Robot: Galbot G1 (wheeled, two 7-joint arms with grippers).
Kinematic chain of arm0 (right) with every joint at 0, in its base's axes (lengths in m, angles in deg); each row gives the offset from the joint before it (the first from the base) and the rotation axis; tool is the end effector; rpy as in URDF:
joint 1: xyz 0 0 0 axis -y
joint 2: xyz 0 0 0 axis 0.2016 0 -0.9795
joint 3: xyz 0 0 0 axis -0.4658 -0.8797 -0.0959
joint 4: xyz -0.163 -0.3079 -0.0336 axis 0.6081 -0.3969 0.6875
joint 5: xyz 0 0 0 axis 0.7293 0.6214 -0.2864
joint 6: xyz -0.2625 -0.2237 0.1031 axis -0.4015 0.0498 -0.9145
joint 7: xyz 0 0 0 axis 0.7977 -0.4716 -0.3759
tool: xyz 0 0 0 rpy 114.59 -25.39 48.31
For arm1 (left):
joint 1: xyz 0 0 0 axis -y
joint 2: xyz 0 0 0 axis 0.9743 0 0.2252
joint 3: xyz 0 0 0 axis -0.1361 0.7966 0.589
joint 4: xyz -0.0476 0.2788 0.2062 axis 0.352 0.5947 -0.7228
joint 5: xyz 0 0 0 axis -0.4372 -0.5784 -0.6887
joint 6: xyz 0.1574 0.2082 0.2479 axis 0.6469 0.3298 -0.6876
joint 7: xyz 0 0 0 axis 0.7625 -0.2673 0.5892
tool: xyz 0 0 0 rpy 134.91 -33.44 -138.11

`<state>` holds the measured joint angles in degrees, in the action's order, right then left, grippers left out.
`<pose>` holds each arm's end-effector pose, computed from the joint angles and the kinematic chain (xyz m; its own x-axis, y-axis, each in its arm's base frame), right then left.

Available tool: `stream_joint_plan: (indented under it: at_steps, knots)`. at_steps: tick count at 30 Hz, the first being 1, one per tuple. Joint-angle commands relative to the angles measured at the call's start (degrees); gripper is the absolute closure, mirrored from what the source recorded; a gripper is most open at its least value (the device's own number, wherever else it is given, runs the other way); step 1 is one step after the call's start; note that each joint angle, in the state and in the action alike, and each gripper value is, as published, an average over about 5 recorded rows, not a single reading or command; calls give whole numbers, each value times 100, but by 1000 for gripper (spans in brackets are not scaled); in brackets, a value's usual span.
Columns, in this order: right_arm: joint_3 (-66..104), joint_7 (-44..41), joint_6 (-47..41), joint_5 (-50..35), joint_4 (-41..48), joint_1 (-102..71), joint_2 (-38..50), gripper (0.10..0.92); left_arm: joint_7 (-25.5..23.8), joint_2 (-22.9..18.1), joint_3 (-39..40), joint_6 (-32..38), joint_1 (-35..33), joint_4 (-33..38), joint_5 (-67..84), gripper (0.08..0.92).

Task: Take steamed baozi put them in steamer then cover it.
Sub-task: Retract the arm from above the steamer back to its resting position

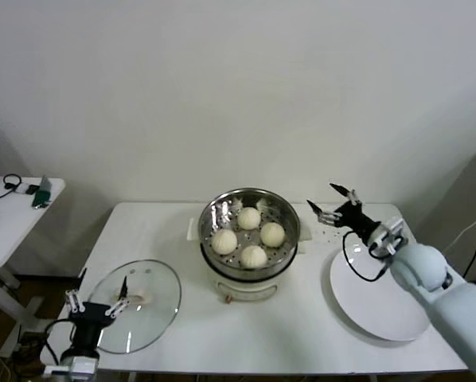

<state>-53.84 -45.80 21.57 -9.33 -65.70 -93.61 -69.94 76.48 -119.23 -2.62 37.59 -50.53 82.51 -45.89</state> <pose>0.3735 -0.1487 -0.2488 -0.8867 -0.4480 0.1141 -0.4622 0.8658 -0.1918 0.1433 0.0948 -0.3186 -0.9878 -0.1350 0.0772 -0.0616 0.7957 0.6026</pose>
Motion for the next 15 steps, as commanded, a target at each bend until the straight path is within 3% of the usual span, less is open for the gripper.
stream_joint_plan:
  at_steps: [1,7,15]
  knots:
    - [2482,136,-244,230,-948,-2716,-1387,203,-29,132,29,-1107,-159,326,-4028,177]
    - [2740,-40,-167,305,-962,-3124,-1734,203,-178,169,274,-1118,-368,174,-5038,177]
    - [2727,-84,59,764,-684,-3142,-1849,203,544,54,636,-723,-122,-606,-5511,177]
